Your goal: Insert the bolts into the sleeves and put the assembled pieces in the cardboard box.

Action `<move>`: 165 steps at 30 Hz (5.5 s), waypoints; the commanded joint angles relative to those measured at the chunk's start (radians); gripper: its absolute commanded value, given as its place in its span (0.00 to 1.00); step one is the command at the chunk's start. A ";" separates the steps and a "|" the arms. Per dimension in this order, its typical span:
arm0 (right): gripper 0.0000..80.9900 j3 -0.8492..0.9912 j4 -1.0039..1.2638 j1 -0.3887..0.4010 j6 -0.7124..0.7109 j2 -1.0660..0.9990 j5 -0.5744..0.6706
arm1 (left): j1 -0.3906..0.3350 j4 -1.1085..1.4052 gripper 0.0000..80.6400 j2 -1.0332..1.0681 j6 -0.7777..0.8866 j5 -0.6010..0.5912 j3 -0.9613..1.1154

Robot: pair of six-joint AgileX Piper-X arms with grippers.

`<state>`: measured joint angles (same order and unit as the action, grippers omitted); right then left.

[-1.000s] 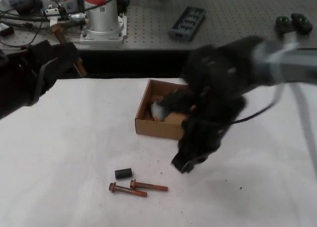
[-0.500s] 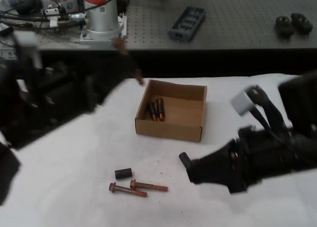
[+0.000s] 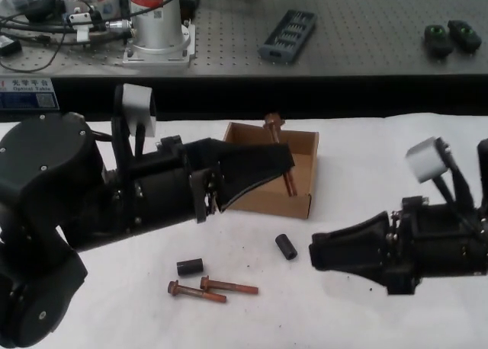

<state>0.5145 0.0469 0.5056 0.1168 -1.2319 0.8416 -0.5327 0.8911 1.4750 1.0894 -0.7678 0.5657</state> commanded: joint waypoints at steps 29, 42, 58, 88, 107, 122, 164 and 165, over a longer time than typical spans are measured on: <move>0.04 0.029 0.087 0.068 0.092 0.003 0.163 | -0.001 -0.108 0.01 0.003 -0.286 -0.112 0.013; 0.04 0.051 0.087 0.068 0.108 -0.054 0.188 | -0.001 -0.120 0.01 0.003 -0.289 -0.044 0.013; 0.04 0.051 0.087 0.068 0.108 -0.054 0.186 | -0.001 -0.098 0.01 0.003 -0.251 -0.142 0.013; 0.04 0.051 0.099 0.068 0.108 -0.054 0.179 | -0.003 -0.131 0.01 0.003 -0.244 -0.180 0.013; 0.04 0.051 0.176 0.068 0.145 -0.054 0.179 | -0.003 -0.134 0.01 0.003 -0.298 -0.345 0.013; 0.04 0.051 0.176 0.068 0.145 -0.054 0.179 | -0.003 -0.134 0.01 0.003 -0.472 -0.336 0.013; 0.04 0.061 0.214 0.062 0.175 -0.054 0.156 | -0.003 0.031 0.44 0.003 -0.463 0.038 0.017; 0.04 0.061 0.214 0.062 0.175 -0.054 0.156 | -0.003 0.031 0.44 0.003 -0.455 0.031 0.017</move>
<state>0.5618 0.2439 0.5750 0.2914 -1.2844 0.9902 -0.5345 0.9006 1.4785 0.6210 -0.7362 0.5731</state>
